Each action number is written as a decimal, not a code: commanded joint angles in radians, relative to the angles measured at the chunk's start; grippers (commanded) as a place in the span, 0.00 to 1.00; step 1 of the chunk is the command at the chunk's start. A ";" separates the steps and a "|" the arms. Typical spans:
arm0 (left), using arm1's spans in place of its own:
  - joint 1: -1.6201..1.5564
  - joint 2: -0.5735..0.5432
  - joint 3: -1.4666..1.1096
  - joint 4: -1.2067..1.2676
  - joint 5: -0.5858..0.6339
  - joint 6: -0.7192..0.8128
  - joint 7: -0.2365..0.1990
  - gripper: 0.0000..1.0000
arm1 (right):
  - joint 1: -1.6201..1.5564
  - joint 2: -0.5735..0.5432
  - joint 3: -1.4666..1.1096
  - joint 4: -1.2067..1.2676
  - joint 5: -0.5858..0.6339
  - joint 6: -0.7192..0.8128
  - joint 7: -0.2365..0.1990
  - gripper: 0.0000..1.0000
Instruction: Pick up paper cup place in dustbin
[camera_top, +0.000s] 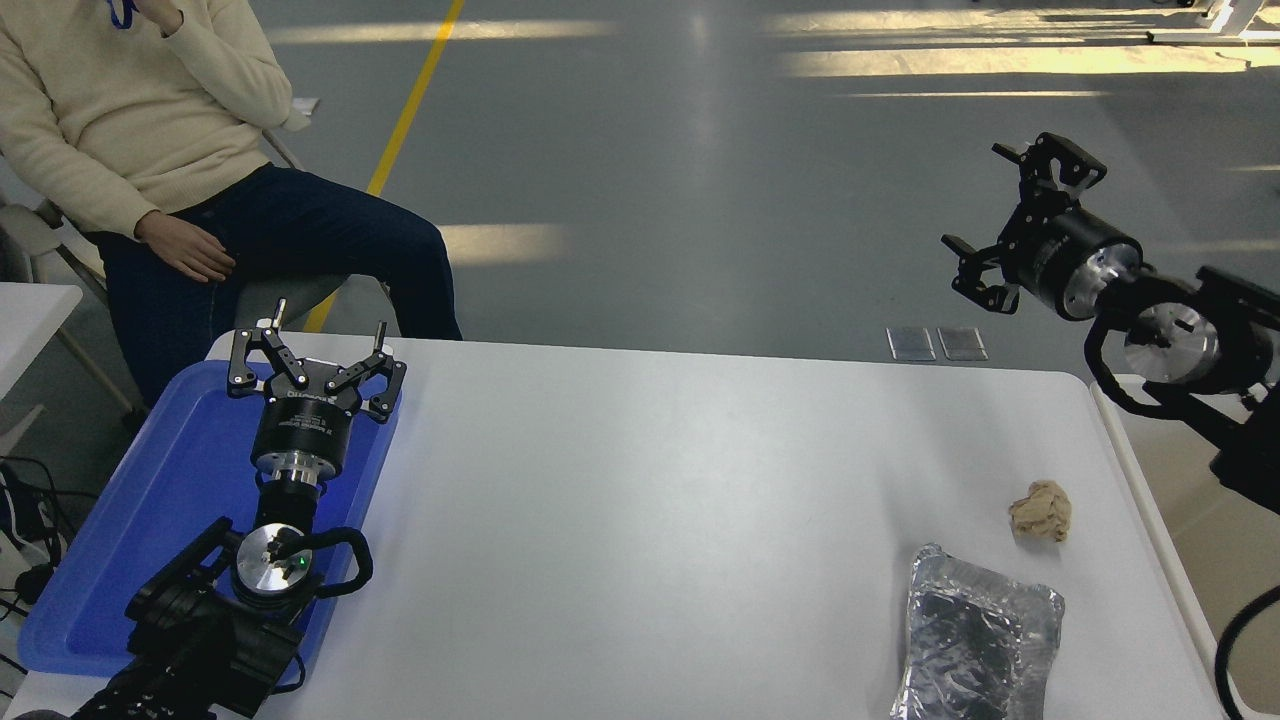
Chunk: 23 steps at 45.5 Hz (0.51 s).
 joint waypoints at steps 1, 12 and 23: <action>0.000 0.000 0.000 0.000 0.000 0.000 0.000 1.00 | -0.137 0.065 0.173 -0.014 0.028 0.064 0.002 1.00; 0.000 0.000 0.000 0.000 0.000 0.000 0.000 1.00 | -0.249 0.132 0.261 -0.042 0.028 0.170 0.004 1.00; 0.000 0.000 0.000 0.000 0.000 0.000 0.000 1.00 | -0.278 0.151 0.284 -0.060 0.028 0.181 0.006 1.00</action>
